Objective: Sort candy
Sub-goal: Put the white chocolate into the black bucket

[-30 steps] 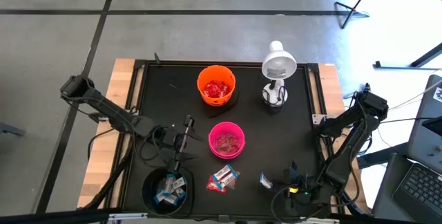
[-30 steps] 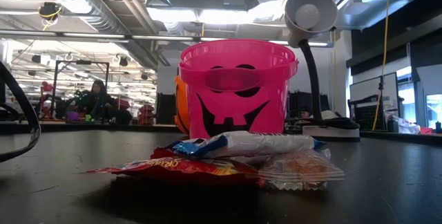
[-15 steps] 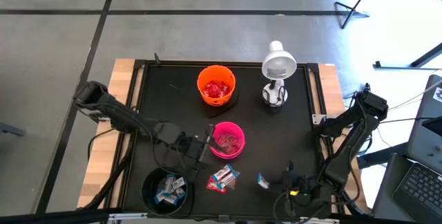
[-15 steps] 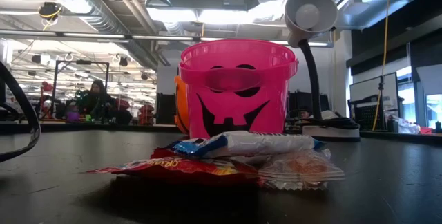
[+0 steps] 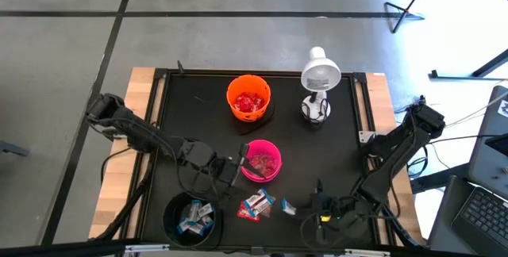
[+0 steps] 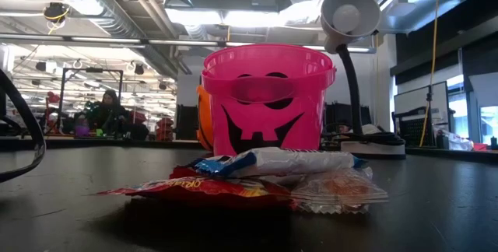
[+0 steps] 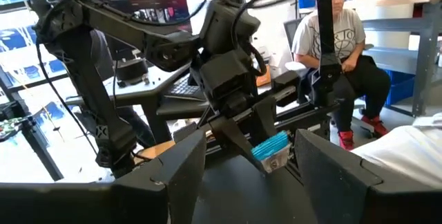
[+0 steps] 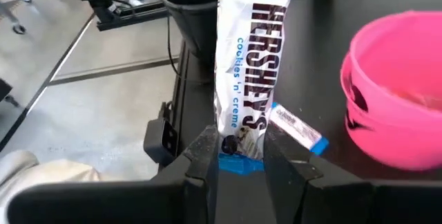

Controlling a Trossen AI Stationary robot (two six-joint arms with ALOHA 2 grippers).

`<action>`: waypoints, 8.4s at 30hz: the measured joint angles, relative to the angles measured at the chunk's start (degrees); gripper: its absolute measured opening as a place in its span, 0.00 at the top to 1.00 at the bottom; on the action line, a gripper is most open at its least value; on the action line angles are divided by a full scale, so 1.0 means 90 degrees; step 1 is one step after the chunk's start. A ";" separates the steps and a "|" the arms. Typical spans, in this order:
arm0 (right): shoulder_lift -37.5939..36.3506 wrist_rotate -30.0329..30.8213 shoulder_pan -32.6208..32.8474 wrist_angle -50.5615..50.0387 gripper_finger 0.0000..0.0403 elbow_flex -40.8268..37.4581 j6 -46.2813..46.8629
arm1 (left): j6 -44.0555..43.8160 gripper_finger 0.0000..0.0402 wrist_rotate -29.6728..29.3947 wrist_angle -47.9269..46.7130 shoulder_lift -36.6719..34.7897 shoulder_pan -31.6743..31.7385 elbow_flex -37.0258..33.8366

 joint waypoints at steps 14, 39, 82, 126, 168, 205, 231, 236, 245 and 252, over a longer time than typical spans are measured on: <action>0.0000 -0.0300 -0.0268 0.0509 0.78 0.0000 -0.0886 | 0.0002 0.47 -0.0002 -0.0014 0.0000 -0.0012 0.0000; -0.1061 0.0023 -0.0137 0.0908 0.78 -0.0724 -0.1528 | 0.0009 0.47 0.0000 -0.0011 0.0000 -0.0015 0.0000; -0.1644 0.0153 -0.0058 0.2628 0.78 -0.1950 -0.1555 | 0.0009 0.47 -0.0007 -0.0032 -0.0005 -0.0015 -0.0002; -0.1639 0.0977 -0.0058 0.2696 0.78 -0.1948 -0.1543 | 0.0335 0.47 0.0412 0.0094 -0.0005 0.0311 -0.0002; -0.1550 0.1102 -0.0615 0.2565 0.78 -0.1943 -0.1387 | 0.0001 0.47 0.0881 0.0193 -0.0005 0.0526 -0.0002; -0.0060 0.3603 -0.1184 0.2328 0.78 -0.0644 -0.3054 | -0.1773 0.40 -0.0695 -0.0865 0.0136 0.0977 0.0572; 0.0631 0.5008 -0.1325 0.2058 0.78 -0.0070 -0.3534 | -0.2185 0.40 -0.2474 0.0822 0.1049 0.0926 0.0571; 0.0631 0.4993 -0.1366 0.2064 0.78 -0.0070 -0.3515 | -0.2191 0.41 -0.2424 0.0827 0.1049 0.0964 0.0571; 0.0631 0.4640 -0.1573 0.2097 0.78 -0.0070 -0.3368 | -0.2110 0.57 -0.2322 0.1019 0.1049 0.0971 0.0571; 0.0629 0.4323 -0.1569 0.2188 0.78 -0.0070 -0.3399 | -0.1817 0.81 -0.2278 0.1017 0.1049 0.0946 0.0571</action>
